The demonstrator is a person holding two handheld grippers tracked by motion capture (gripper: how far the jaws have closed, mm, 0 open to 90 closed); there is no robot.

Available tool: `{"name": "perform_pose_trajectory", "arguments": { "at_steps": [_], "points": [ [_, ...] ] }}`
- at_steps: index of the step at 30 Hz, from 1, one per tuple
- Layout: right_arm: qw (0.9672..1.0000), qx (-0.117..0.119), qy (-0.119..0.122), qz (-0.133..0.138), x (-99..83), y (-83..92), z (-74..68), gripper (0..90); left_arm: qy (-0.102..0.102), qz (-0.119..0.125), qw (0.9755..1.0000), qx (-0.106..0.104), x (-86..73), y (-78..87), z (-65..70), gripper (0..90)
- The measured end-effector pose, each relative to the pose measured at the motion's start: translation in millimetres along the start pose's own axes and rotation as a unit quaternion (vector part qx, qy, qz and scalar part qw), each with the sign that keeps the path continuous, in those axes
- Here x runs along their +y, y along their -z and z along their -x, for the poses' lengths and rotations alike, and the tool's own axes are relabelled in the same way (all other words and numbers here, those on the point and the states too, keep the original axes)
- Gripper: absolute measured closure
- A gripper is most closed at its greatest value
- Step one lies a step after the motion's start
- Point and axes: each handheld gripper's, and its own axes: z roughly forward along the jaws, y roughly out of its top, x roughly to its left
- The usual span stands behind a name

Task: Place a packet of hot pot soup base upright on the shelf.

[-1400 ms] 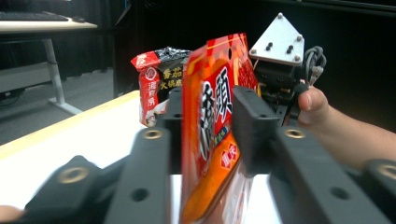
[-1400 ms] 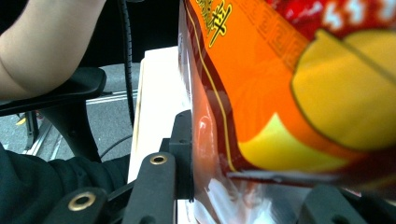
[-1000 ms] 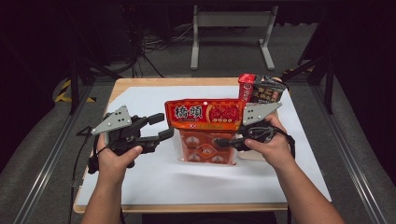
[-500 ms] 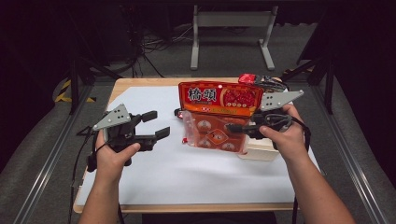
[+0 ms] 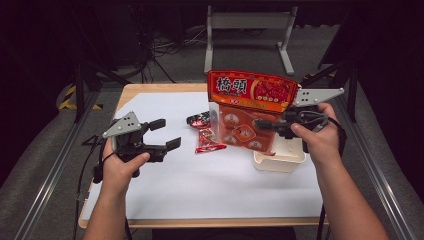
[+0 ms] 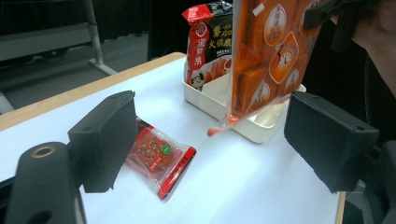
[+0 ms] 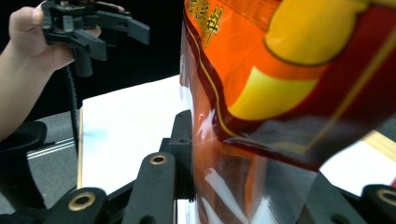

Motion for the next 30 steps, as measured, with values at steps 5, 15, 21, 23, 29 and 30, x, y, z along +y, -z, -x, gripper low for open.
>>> {"name": "perform_pose_trajectory", "arguments": {
  "at_steps": [5,15,21,23,29,30],
  "points": [
    [0.9999,-0.013,-0.002,0.002,-0.9,6.7,5.0,70.1,-0.005,-0.007,0.9999,0.008,-0.7,-1.2,-0.9,16.0],
    [0.9984,-0.056,0.005,0.004,-5.2,20.0,15.0,70.1,-0.013,-0.029,0.9992,0.026,-3.8,-4.7,-3.6,14.6],
    [0.9972,-0.074,0.003,0.011,-10.7,25.7,23.9,70.1,-0.009,-0.029,0.9991,0.029,-5.7,-4.5,-6.4,14.5],
    [0.9967,-0.080,0.004,0.013,-12.9,27.7,26.4,70.1,-0.007,-0.030,0.9991,0.030,-6.4,-4.7,-7.6,14.4],
    [0.9950,-0.097,0.009,0.023,-18.5,32.1,31.3,70.1,-0.003,-0.034,0.9990,0.030,-7.9,-4.8,-9.8,14.3],
    [0.9947,-0.099,0.010,0.023,-19.3,32.6,32.4,70.1,-0.005,-0.035,0.9989,0.031,-8.1,-4.9,-10.4,14.3]
  ]
}}
